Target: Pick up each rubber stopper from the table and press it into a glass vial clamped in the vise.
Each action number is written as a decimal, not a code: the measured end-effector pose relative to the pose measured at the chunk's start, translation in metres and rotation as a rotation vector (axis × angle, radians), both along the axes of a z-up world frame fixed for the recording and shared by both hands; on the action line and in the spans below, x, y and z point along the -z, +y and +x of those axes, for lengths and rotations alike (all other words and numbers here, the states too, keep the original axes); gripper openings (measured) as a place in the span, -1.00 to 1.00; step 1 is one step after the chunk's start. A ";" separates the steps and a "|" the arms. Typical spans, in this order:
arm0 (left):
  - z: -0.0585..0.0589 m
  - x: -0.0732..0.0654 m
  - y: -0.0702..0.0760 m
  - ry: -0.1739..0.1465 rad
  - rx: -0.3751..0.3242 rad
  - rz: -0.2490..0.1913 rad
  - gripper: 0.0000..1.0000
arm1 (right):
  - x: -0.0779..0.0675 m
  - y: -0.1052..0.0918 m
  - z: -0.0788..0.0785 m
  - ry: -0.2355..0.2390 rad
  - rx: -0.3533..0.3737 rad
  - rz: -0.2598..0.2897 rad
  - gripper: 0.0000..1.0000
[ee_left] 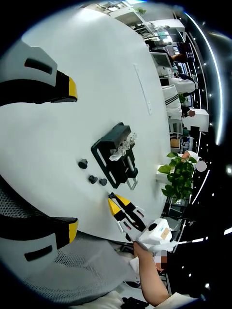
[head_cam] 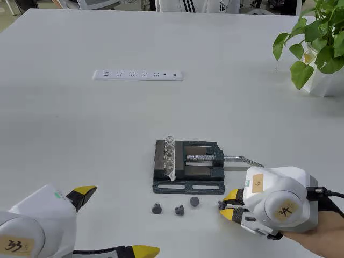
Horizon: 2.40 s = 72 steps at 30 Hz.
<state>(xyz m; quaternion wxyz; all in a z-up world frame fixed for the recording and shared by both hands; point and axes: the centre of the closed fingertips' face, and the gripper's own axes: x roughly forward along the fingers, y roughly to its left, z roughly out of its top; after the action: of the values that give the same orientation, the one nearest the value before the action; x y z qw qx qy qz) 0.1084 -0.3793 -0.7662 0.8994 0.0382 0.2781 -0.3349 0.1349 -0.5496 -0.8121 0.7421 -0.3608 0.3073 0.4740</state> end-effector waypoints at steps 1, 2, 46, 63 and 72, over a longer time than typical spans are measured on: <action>0.001 0.000 0.000 -0.001 -0.001 -0.003 0.97 | -0.007 0.003 0.001 -0.018 -0.005 0.013 -0.89; 0.001 -0.001 0.000 0.000 -0.001 -0.006 0.97 | -0.012 0.004 0.003 -0.038 -0.009 0.018 -0.89; 0.023 -0.097 -0.101 0.248 0.270 -0.593 -0.69 | -0.151 0.063 -0.017 -0.495 -0.359 0.086 -0.89; 0.008 -0.112 -0.115 0.298 0.308 -0.651 -0.87 | -0.156 0.070 -0.026 -0.521 -0.411 0.086 -0.89; 0.005 -0.114 -0.113 0.299 0.304 -0.649 -0.90 | -0.158 0.072 -0.028 -0.538 -0.419 0.076 -0.88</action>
<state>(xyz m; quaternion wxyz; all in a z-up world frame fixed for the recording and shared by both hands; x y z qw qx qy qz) 0.1135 -0.4925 -0.6525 0.7544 -0.2568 0.2771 -0.5368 0.1068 -0.4772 -0.6542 0.6958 -0.5005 0.0019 0.5151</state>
